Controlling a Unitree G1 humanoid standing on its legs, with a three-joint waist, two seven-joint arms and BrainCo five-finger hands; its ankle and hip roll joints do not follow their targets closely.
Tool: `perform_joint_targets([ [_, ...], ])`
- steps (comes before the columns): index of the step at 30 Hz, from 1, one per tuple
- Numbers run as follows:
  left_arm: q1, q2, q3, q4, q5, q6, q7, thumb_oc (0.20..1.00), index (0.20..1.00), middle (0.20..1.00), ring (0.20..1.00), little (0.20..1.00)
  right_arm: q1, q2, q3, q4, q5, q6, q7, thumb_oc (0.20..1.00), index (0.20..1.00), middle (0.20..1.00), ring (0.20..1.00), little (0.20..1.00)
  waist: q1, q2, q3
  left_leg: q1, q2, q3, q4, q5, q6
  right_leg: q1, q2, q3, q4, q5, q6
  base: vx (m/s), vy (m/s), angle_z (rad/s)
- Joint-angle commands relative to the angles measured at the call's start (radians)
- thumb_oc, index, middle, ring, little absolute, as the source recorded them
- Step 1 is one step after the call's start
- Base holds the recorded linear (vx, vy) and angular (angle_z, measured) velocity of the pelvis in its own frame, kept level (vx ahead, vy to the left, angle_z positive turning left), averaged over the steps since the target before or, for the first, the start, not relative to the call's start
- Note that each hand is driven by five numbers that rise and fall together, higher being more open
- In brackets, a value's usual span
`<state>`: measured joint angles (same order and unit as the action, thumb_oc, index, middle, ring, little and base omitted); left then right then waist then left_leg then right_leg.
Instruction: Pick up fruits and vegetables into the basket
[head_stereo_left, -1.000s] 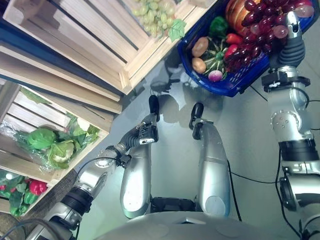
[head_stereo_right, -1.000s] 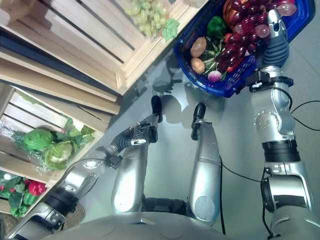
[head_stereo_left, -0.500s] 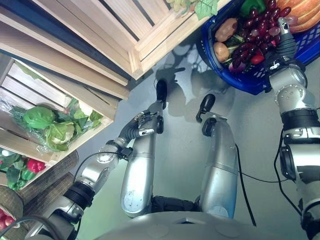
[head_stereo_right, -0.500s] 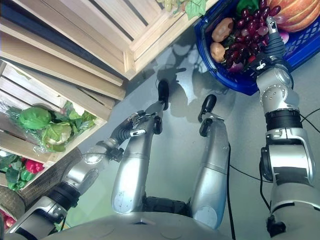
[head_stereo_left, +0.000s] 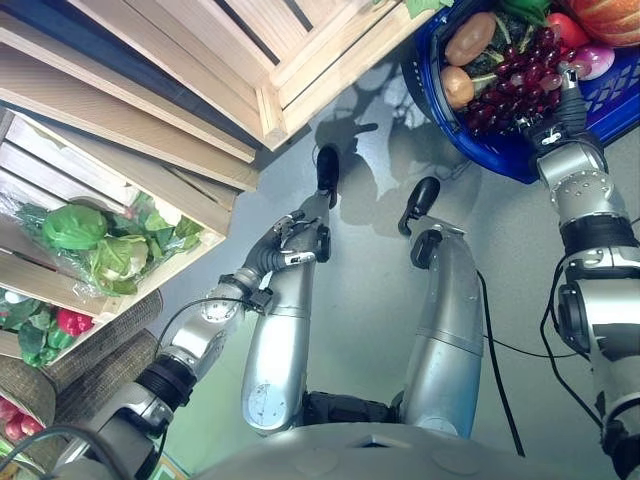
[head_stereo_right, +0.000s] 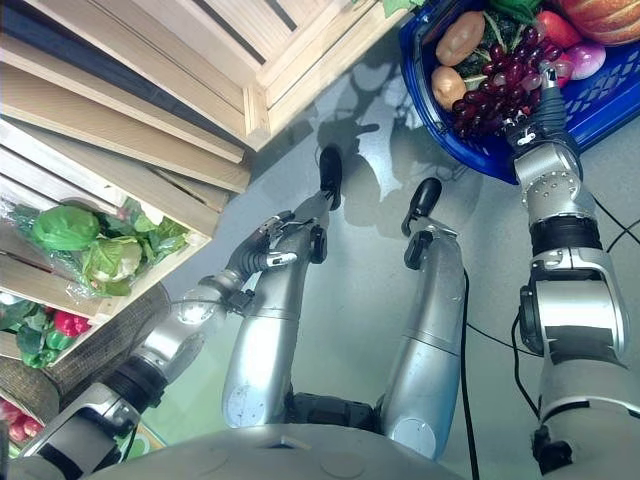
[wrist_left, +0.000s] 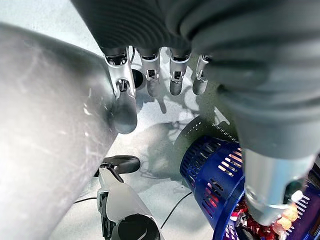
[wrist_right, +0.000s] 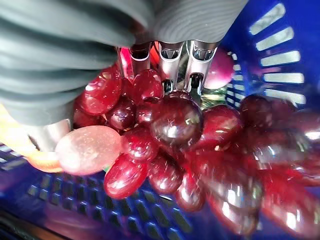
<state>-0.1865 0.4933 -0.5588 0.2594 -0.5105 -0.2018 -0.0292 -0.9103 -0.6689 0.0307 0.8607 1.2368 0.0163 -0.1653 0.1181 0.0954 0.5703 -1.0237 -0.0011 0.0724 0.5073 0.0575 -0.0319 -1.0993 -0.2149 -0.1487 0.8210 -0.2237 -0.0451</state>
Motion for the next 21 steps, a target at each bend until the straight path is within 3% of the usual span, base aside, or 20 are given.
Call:
perform_joint_targets([
  [1, 0.101, -0.085, -0.156, 0.058, 0.068, 0.016, 0.080, 1.000, 1.000, 1.000, 1.000, 1.000, 0.047, -0.069, -0.031, -0.053, -0.033, -0.205, 0.006, 1.000, 1.000, 1.000, 1.000, 1.000, -0.037, 0.138, -0.050, 0.047, -0.025, 0.002, 0.044, -0.184, 0.059, 0.015, 0.074, -0.039, -0.046, 0.016, 0.026, -0.03, 0.018, 0.00],
  [4, 0.103, -0.090, -0.127, 0.074, 0.110, -0.028, 0.164, 1.000, 1.000, 1.000, 1.000, 1.000, 0.059, -0.063, -0.035, -0.108, -0.152, -0.262, -0.038, 1.000, 1.000, 1.000, 1.000, 1.000, -0.043, 0.139, -0.050, 0.077, -0.026, 0.010, 0.019, -0.174, 0.052, 0.042, 0.079, -0.039, -0.077, 0.024, 0.028, -0.04, 0.028, -0.02],
  [7, 0.110, -0.079, -0.085, 0.067, 0.155, -0.078, 0.195, 1.000, 1.000, 1.000, 1.000, 1.000, 0.121, -0.048, -0.027, -0.207, -0.305, -0.223, -0.097, 1.000, 1.000, 1.000, 1.000, 1.000, -0.054, 0.135, -0.050, 0.109, -0.027, 0.020, -0.010, -0.163, 0.046, 0.071, 0.087, -0.040, -0.109, 0.033, 0.029, -0.04, 0.062, -0.03],
  [11, 0.129, -0.068, -0.053, 0.029, 0.200, -0.102, 0.207, 1.000, 1.000, 1.000, 1.000, 1.000, 0.247, -0.013, -0.029, -0.359, -0.356, -0.226, -0.139, 1.000, 1.000, 1.000, 1.000, 1.000, -0.071, 0.127, -0.050, 0.143, -0.027, 0.035, -0.040, -0.150, 0.043, 0.100, 0.096, -0.037, -0.139, 0.043, 0.030, -0.02, 0.073, -0.07],
  [13, 0.152, -0.053, -0.026, -0.018, 0.250, -0.138, 0.220, 1.000, 1.000, 1.000, 1.000, 1.000, 0.425, 0.044, -0.019, -0.529, -0.424, -0.330, -0.139, 1.000, 1.000, 1.000, 1.000, 1.000, -0.101, 0.115, -0.050, 0.177, -0.028, 0.051, -0.067, -0.143, 0.041, 0.133, 0.108, -0.029, -0.176, 0.056, 0.035, -0.03, 0.126, -0.11],
  [19, 0.192, -0.034, 0.029, -0.095, 0.339, -0.210, 0.291, 1.000, 1.000, 1.000, 1.000, 1.000, 0.736, 0.185, 0.074, -0.723, -0.562, -0.402, -0.137, 1.000, 1.000, 1.000, 1.000, 1.000, -0.170, 0.089, -0.050, 0.261, -0.024, 0.092, -0.101, -0.145, 0.038, 0.208, 0.129, 0.002, -0.230, 0.068, 0.047, -0.02, 0.125, -0.16],
  [21, 0.204, -0.021, 0.044, -0.115, 0.357, -0.242, 0.310, 1.000, 1.000, 1.000, 1.000, 1.000, 0.800, 0.193, 0.091, -0.745, -0.591, -0.432, -0.129, 1.000, 1.000, 1.000, 1.000, 1.000, -0.183, 0.084, -0.050, 0.287, -0.022, 0.103, -0.104, -0.150, 0.039, 0.233, 0.131, 0.009, -0.243, 0.069, 0.052, -0.03, 0.105, -0.25],
])
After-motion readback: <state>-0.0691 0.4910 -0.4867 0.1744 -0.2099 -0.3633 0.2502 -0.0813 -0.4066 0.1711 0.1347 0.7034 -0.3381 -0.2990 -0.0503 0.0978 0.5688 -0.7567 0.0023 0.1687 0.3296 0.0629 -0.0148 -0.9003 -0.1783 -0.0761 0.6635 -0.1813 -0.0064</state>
